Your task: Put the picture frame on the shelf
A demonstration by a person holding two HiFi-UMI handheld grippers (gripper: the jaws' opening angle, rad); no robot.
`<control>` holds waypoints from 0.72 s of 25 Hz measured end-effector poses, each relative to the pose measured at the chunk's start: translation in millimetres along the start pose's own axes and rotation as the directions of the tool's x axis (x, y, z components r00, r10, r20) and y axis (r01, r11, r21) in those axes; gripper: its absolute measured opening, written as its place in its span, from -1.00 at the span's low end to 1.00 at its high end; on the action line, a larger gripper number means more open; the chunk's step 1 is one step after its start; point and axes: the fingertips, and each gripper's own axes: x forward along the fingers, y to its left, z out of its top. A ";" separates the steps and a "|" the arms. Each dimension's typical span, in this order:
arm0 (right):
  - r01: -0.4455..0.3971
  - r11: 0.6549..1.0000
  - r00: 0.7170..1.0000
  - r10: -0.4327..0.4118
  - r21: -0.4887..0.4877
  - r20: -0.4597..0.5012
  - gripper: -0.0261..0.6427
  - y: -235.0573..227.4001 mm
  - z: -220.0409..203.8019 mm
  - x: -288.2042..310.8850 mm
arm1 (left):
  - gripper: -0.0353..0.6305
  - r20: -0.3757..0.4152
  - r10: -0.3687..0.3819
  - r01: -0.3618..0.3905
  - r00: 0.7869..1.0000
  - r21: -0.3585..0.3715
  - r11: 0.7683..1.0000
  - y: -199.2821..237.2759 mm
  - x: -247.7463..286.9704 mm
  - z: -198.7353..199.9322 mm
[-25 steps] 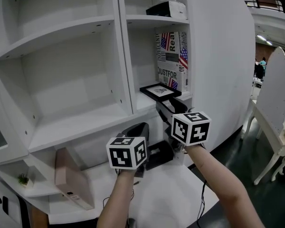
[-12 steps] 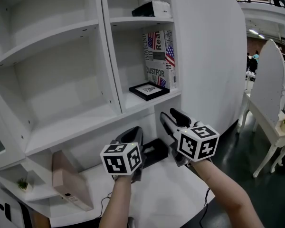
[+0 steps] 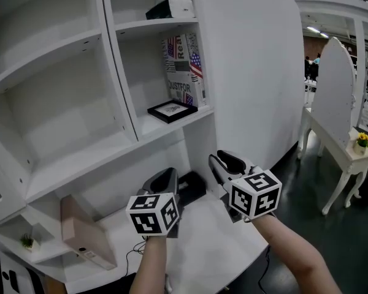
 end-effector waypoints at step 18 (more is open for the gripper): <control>0.092 0.995 0.984 -0.084 0.044 -0.157 -0.72 -18.5 -80.7 -90.0 | -0.84 -0.053 -0.044 0.040 0.998 -0.073 0.997 -42.1 -34.9 -88.5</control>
